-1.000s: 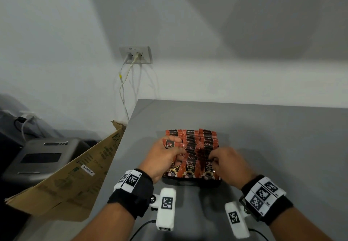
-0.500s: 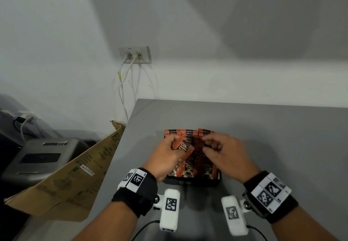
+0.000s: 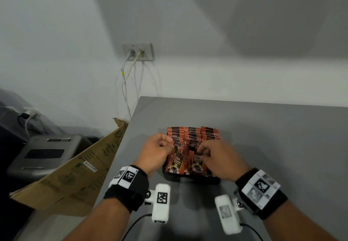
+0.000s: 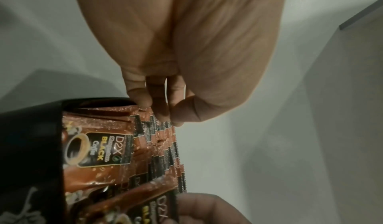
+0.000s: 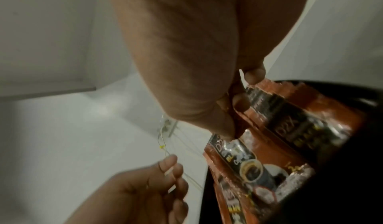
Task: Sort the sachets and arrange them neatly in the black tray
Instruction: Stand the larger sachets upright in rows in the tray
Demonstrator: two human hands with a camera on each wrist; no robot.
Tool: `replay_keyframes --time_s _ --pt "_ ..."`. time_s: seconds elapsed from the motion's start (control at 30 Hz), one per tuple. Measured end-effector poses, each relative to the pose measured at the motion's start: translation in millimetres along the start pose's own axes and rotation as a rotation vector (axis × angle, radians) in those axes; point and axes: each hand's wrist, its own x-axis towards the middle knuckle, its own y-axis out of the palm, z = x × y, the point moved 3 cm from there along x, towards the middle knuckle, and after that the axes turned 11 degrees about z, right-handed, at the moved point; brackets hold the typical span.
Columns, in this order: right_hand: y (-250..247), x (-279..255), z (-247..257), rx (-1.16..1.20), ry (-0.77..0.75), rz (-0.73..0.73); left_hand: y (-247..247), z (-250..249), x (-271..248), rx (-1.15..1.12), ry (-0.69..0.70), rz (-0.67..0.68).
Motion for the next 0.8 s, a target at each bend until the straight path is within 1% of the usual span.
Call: replay_keyframes --time_s 0.17,0.3,0.47,0.57,0.63,0.67,0.7,0.77,0.8 --pt "28.8 9.3 1.1 -0.154 -0.014 0.004 2.5 -0.1 -2.4 -0.013 0.001 0.001" --pt "34.8 11.6 -0.6 -0.181 -0.030 -0.029 1.8 2.0 -2.6 -0.023 0.005 -0.002" --pt "37.0 11.7 -7.3 -0.189 -0.063 -0.084 0.8 4.8 -1.8 0.047 0.018 -0.005" --pt "19.6 5.1 -19.2 -0.136 -0.047 -0.184 -1.8 7.3 -1.1 0.238 0.052 0.023" --pt "9.1 -0.4 -27.5 -0.173 -0.032 -0.221 -0.9 7.7 -1.3 0.341 0.079 0.076" --pt "6.7 -2.3 -30.3 -0.210 -0.023 -0.217 1.5 7.5 -0.8 0.412 0.097 0.111" --pt "7.5 -3.3 -32.5 -0.255 -0.018 -0.197 5.0 5.6 -0.1 0.531 0.135 0.137" --pt "15.4 -3.1 -34.9 -0.330 -0.026 -0.136 15.9 1.5 2.4 0.809 0.243 0.189" --pt "21.1 -2.2 -36.0 -0.353 -0.038 -0.120 21.7 -0.3 3.6 0.900 0.288 0.215"
